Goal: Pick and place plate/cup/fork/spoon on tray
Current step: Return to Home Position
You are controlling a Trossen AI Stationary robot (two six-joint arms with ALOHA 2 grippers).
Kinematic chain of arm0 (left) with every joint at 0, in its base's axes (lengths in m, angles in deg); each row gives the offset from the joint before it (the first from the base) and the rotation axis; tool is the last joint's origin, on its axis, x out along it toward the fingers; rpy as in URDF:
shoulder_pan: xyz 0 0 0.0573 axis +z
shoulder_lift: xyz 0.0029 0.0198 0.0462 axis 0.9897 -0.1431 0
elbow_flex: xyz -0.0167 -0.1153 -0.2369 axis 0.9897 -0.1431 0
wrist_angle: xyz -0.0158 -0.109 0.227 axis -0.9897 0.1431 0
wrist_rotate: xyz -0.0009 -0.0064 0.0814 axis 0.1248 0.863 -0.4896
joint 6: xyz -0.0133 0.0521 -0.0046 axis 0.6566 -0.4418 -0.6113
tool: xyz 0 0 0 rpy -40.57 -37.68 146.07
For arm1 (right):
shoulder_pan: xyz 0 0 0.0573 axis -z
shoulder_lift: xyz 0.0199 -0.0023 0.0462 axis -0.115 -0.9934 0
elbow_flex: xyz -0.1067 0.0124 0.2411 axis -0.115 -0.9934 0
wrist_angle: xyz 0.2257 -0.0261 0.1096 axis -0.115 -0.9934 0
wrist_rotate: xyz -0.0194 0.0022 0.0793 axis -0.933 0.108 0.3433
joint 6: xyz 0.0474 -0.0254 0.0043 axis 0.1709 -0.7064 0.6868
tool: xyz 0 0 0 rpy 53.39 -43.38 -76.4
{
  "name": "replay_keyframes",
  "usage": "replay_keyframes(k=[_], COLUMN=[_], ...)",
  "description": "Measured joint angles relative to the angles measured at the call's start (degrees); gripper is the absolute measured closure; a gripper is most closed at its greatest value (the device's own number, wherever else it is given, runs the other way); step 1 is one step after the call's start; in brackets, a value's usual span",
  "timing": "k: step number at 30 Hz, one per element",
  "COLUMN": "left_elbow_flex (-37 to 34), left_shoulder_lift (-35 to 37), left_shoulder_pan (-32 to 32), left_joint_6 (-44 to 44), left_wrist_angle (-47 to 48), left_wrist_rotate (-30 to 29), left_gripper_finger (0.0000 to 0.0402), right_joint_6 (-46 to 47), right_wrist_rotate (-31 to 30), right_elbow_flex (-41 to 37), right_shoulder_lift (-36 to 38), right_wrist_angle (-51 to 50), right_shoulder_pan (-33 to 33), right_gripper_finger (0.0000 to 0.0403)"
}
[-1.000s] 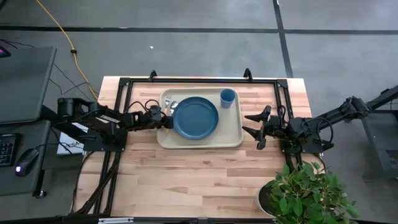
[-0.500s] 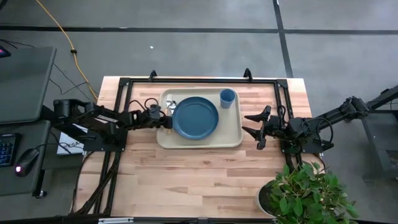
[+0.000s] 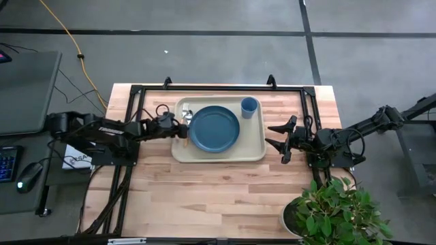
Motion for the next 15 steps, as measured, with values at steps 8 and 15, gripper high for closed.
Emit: replay_keyframes(k=[8,15], left_elbow_flex=[0.0,0.0], left_shoulder_lift=[5.3,9.8], left_shoulder_pan=[0.0,0.0], left_joint_6=[-1.5,-2.0], left_wrist_angle=[0.0,0.1], left_wrist_rotate=[-0.4,-0.5], left_gripper_finger=[0.0296,0.0296], right_joint_6=[-0.1,-0.1], right_wrist_rotate=[0.0,0.0], right_elbow_flex=[0.0,0.0], right_shoulder_lift=[0.0,0.0], right_wrist_angle=[0.0,0.0], right_shoulder_pan=[0.0,0.0], right_gripper_finger=[0.0181,0.0181])
